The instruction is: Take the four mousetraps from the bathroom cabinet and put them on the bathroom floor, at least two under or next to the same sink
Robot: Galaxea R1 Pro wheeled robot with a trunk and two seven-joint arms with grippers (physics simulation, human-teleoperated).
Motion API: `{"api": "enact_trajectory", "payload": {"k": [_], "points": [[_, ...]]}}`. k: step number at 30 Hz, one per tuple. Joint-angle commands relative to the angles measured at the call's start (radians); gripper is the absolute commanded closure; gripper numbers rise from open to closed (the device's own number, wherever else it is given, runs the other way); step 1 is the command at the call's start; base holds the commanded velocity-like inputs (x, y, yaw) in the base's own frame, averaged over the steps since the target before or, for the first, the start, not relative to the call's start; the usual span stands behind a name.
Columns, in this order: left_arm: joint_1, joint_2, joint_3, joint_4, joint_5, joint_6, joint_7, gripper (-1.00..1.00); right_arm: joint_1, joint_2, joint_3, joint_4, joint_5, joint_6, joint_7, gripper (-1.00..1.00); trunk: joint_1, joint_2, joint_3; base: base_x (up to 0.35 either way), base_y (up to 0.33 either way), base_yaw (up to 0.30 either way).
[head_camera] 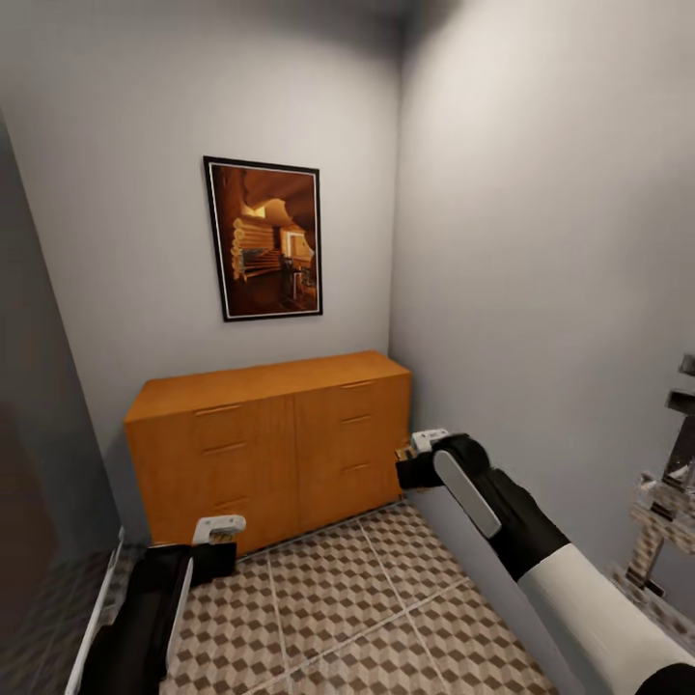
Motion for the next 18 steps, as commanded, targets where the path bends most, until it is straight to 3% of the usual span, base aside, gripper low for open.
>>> {"api": "enact_trajectory", "payload": {"k": [1, 6, 9, 11, 14, 18], "points": [[-0.001, -0.001, 0.003, 0.012, 0.008, -0.018, -0.004, 1.0, 0.014, -0.001, 0.033, 0.019, -0.007, 0.001, -0.008, 1.0, -0.001, -0.001, -0.001, -0.345, 0.0, 0.0], [-0.001, 0.0, 0.003, 0.058, 0.049, -0.091, 0.01, 1.0, 0.049, -0.002, 0.139, 0.085, -0.003, 0.001, -0.006, 1.0, -0.001, -0.001, -0.001, -0.345, 0.0, 0.0], [-0.001, 0.002, 0.004, 0.103, 0.06, -0.126, 0.019, 1.0, 0.071, -0.001, 0.228, 0.166, -0.003, 0.001, -0.003, 1.0, -0.001, -0.001, -0.001, -0.345, 0.0, 0.0], [-0.001, 0.002, 0.004, 0.115, 0.061, -0.131, 0.021, 1.0, 0.08, 0.0, 0.25, 0.194, -0.003, -0.001, -0.002, 1.0, -0.001, -0.001, -0.001, -0.345, 0.0, 0.0], [-0.001, 0.003, 0.005, 0.159, 0.063, -0.139, 0.024, 1.0, 0.106, 0.0, 0.282, 0.269, -0.006, -0.079, 0.002, 1.0, -0.001, -0.001, -0.001, -0.345, 0.0, 0.0], [-0.001, 0.003, 0.005, 0.211, 0.064, -0.163, 0.025, 1.0, 0.13, 0.001, 0.295, 0.368, -0.004, -0.155, 0.005, 1.0, -0.001, -0.001, -0.001, -0.345, 0.0, 0.0]]}}
